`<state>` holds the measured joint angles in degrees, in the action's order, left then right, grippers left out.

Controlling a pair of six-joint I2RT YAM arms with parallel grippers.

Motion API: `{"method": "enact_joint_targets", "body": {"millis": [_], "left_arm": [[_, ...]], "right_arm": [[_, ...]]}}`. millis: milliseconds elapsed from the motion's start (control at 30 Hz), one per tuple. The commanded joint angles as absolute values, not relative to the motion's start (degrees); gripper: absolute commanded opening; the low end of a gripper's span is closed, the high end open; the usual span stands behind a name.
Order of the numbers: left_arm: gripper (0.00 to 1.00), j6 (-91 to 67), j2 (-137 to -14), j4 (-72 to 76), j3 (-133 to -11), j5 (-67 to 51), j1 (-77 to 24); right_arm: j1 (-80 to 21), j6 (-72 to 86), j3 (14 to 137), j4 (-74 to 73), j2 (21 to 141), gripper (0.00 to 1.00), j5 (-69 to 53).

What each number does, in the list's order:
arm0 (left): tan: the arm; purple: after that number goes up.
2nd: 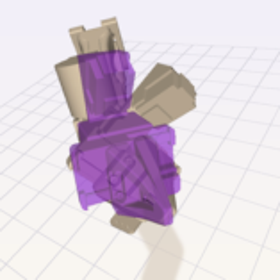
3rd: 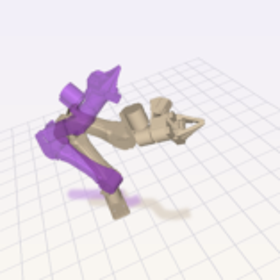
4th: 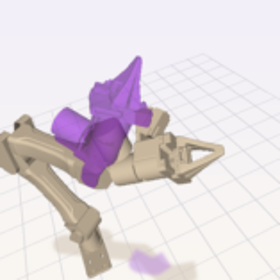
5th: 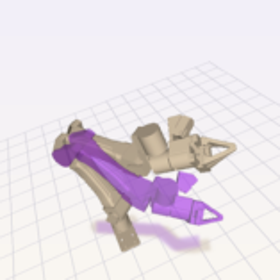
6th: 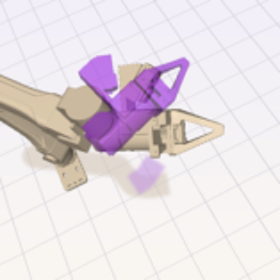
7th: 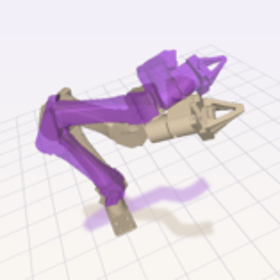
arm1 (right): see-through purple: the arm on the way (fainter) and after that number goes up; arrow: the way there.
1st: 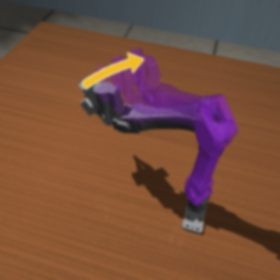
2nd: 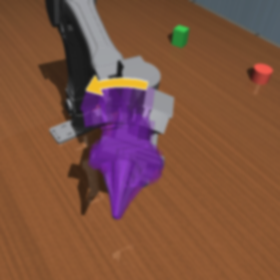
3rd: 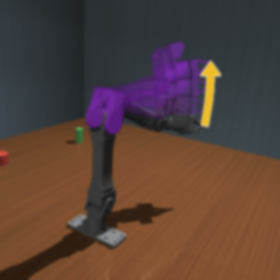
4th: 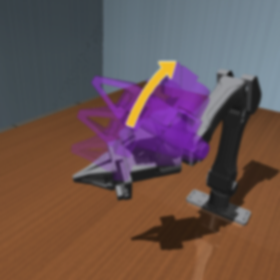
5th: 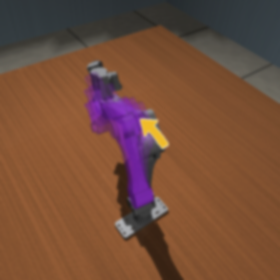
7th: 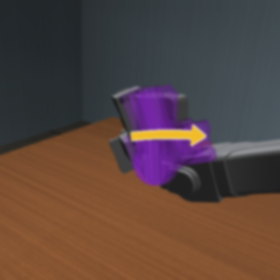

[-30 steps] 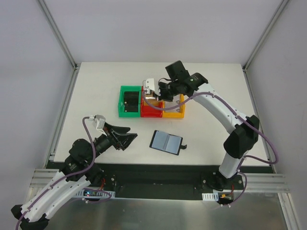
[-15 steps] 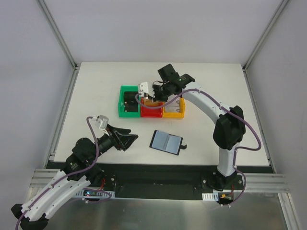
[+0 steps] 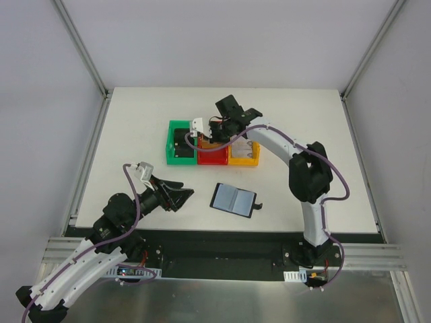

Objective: Take the credit cards out of the card holder
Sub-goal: Place the credit card in the storage box.

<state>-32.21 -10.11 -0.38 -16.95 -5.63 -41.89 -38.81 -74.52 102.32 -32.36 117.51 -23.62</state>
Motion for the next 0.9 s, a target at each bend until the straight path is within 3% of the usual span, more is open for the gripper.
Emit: {"method": "enact_joint_targets", "body": {"millis": [0,867], "left_arm": [[0.63,-32.34,-10.28,0.18,-16.87,-4.57,-41.40],[0.63,-32.17,-12.57,-1.14,-16.70,-3.96,-41.31]], "right_arm": [[-38.85,-73.04,105.20,-28.39,119.17,0.00,-22.68],[-38.67,-70.66,105.56,-28.48,124.28,0.00,-21.01]]}}
